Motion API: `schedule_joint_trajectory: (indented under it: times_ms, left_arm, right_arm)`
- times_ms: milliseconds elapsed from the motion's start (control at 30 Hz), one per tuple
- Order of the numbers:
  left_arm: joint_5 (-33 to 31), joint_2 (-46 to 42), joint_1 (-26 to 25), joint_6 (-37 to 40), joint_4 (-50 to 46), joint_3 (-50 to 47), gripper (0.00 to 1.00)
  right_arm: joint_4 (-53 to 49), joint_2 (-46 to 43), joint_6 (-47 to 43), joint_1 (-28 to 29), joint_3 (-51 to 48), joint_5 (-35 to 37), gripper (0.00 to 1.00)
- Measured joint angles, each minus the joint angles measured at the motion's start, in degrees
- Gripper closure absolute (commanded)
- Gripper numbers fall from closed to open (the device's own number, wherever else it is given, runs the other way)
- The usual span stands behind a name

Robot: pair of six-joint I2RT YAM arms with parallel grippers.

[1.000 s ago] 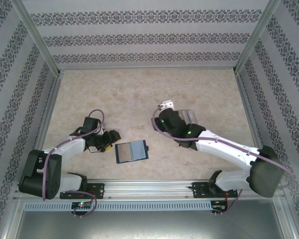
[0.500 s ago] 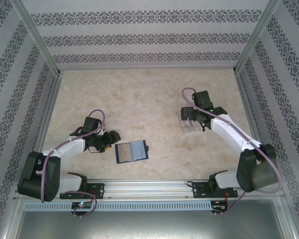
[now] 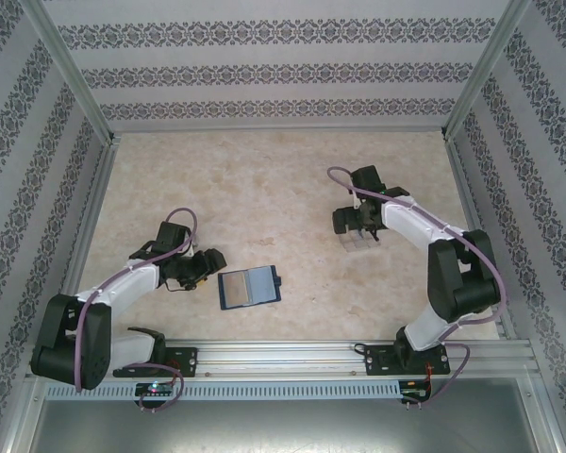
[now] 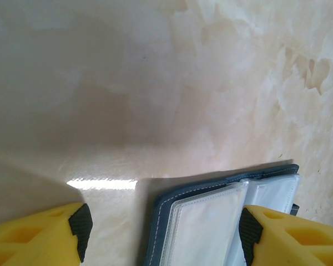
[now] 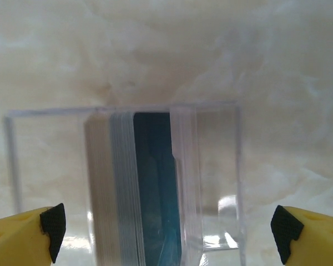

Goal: Put the credit cards into the card holder
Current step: Pick up the credit card from the storage box.

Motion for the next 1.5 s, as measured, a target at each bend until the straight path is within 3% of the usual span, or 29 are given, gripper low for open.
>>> schedule_joint_trajectory:
  times_ms: [933,1233,1367,1500]
  left_arm:
    - [-1.6,-1.7,0.0,0.6,-1.1,-0.1,0.27]
    - [-1.7,-1.7,0.0,0.7,-1.1,-0.1,0.27]
    - [-1.7,-1.7,0.0,0.7,-1.1,-0.1,0.26]
    - [-1.7,-1.7,0.0,0.7,-1.1,-0.1,0.26]
  right_arm:
    - [-0.2,-4.8,-0.4,0.0,-0.5,8.8,0.23]
    - [-0.3,-4.8,-0.9,0.9,-0.8,9.5,0.68]
    - [-0.5,-4.8,-1.3,1.3,-0.8,9.4,0.77]
    - [-0.6,-4.8,-1.4,1.3,-0.8,9.2,0.96]
